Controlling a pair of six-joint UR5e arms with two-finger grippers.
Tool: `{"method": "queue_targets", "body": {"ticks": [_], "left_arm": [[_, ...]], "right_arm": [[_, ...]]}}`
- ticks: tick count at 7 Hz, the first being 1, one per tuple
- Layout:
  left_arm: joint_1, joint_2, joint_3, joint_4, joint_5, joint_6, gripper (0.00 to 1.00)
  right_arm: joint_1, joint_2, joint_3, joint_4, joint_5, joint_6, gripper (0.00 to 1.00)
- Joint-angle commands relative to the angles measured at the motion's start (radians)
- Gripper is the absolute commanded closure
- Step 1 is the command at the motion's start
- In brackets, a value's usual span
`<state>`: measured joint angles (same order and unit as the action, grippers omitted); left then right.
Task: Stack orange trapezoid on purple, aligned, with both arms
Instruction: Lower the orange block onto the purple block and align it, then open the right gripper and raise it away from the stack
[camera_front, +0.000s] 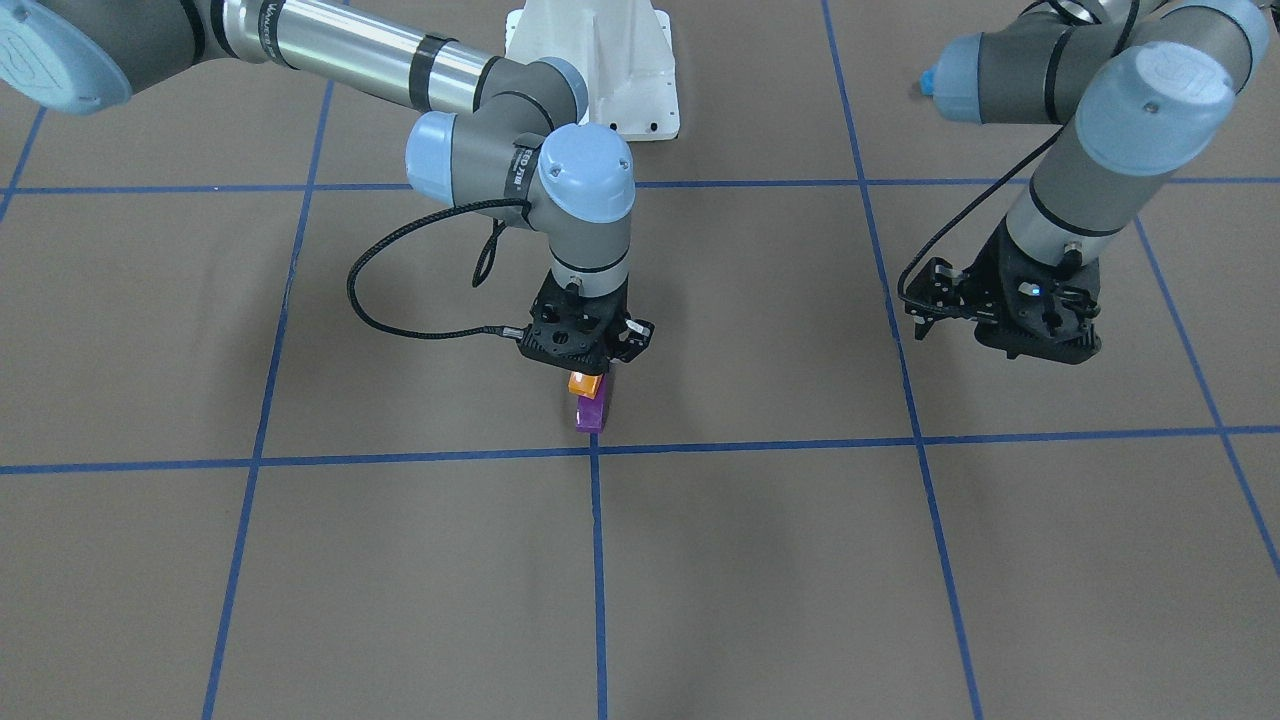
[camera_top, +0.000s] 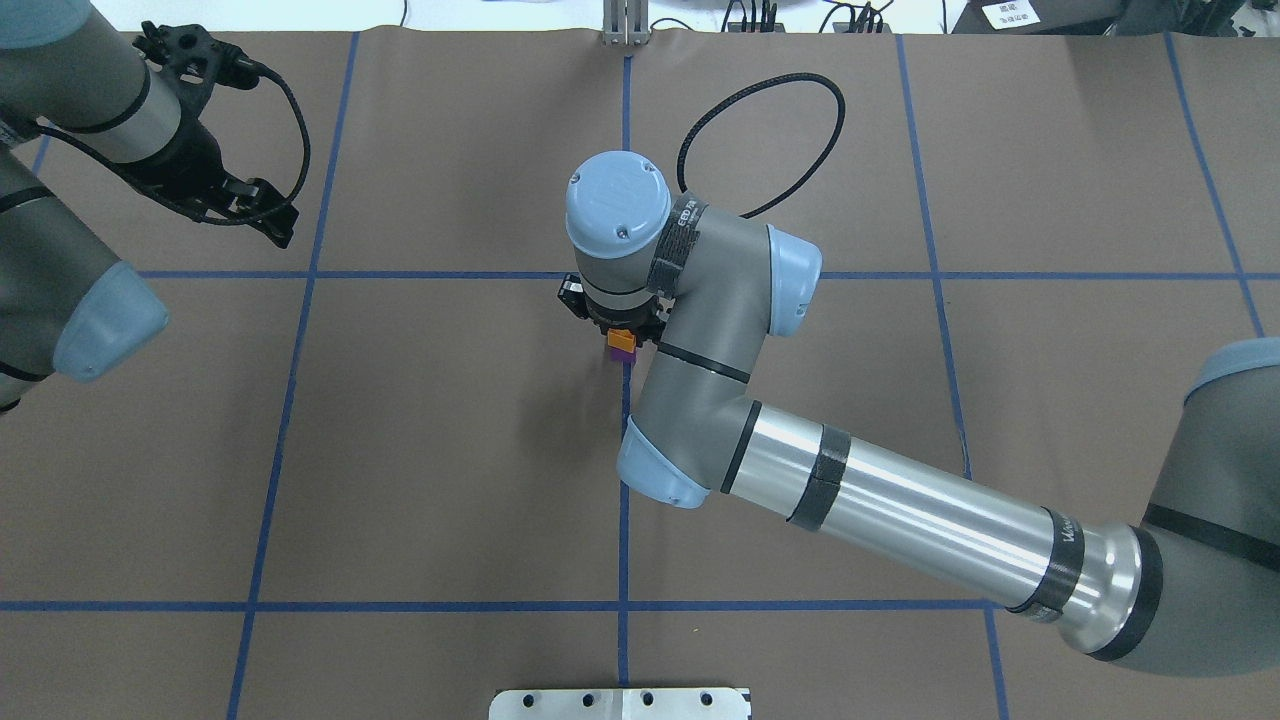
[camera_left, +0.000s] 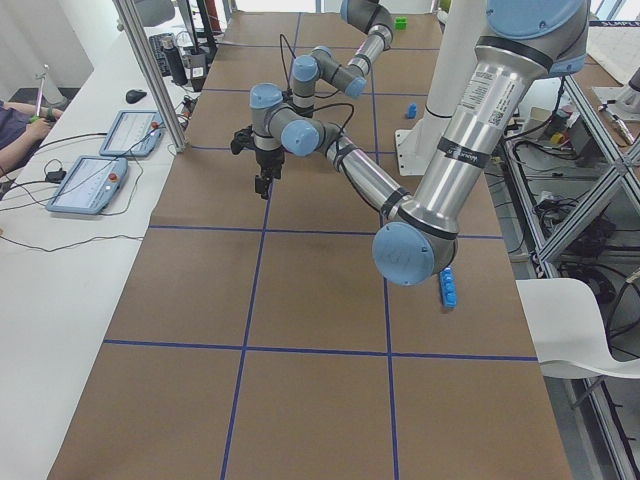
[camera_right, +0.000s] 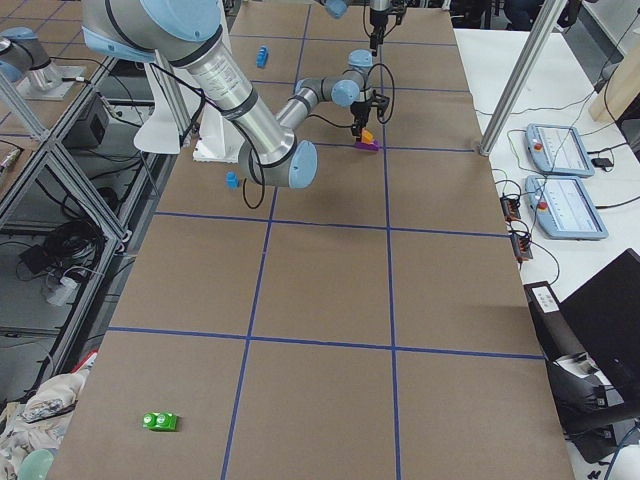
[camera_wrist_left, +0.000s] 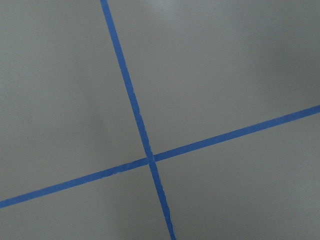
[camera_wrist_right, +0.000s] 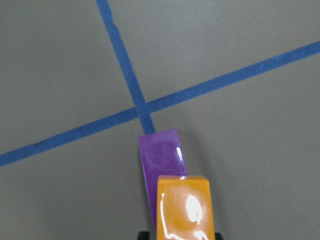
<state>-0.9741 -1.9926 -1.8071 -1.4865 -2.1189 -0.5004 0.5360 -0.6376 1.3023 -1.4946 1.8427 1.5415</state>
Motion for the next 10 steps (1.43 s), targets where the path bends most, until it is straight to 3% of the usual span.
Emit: {"method": "queue_targets", "body": {"ticks": [1,3,4,7,10], "left_arm": [[0.000,0.000,-0.003,0.000,-0.001,0.000,0.00],[-0.003,0.008,-0.009,0.000,-0.003,0.002,0.00],[-0.011,0.064,-0.052,-0.011,-0.006,0.055,0.00],[-0.237,0.222,-0.060,-0.011,-0.149,0.418,0.00],[-0.420,0.414,-0.043,-0.023,-0.154,0.574,0.00]], "right_arm": [[0.010,0.003,0.002,0.011,0.001,-0.001,0.00],[0.062,0.006,0.030,0.007,0.051,-0.001,0.00],[0.128,-0.010,0.091,-0.007,0.138,-0.042,0.00],[0.310,-0.343,0.375,-0.013,0.264,-0.328,0.00],[0.629,-0.635,0.390,-0.004,0.450,-0.883,0.00]]}}
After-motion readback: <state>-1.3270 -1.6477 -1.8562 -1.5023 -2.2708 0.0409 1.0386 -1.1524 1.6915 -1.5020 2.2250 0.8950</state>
